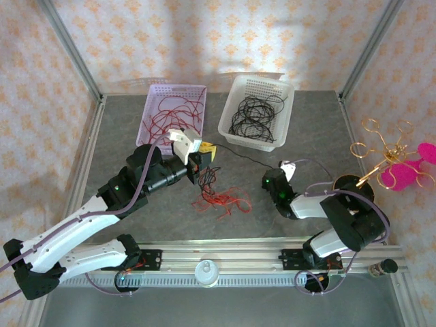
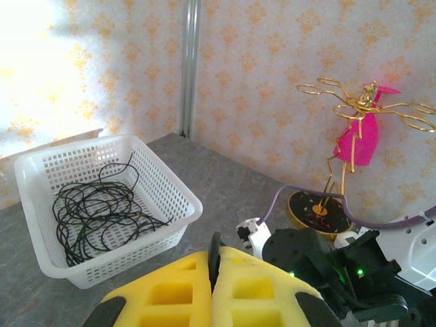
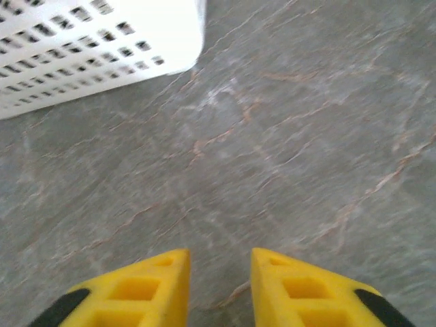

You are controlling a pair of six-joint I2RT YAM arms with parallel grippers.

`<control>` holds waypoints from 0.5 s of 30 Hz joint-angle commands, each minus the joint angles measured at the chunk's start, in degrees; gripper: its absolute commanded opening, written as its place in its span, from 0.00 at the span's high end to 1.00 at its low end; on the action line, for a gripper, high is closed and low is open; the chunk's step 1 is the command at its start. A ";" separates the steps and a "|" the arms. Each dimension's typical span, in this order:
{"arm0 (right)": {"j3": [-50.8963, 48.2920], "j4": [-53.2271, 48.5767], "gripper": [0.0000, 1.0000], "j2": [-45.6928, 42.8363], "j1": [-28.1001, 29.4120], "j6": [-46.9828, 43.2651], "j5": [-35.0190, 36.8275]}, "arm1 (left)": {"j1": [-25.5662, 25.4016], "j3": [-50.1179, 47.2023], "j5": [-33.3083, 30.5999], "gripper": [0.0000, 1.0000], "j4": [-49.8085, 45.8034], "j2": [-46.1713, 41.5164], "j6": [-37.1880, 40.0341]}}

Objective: Untangle the cables

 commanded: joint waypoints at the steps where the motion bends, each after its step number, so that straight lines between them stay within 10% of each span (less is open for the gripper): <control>1: 1.19 -3.49 0.56 -2.86 -1.42 -0.46 0.26 | -0.42 2.92 -2.08 1.00 3.58 -0.43 -0.50; 15: 6.13 -20.92 0.24 -35.11 -0.86 -17.11 -13.30 | -0.41 1.31 -6.05 1.00 7.99 3.65 -5.31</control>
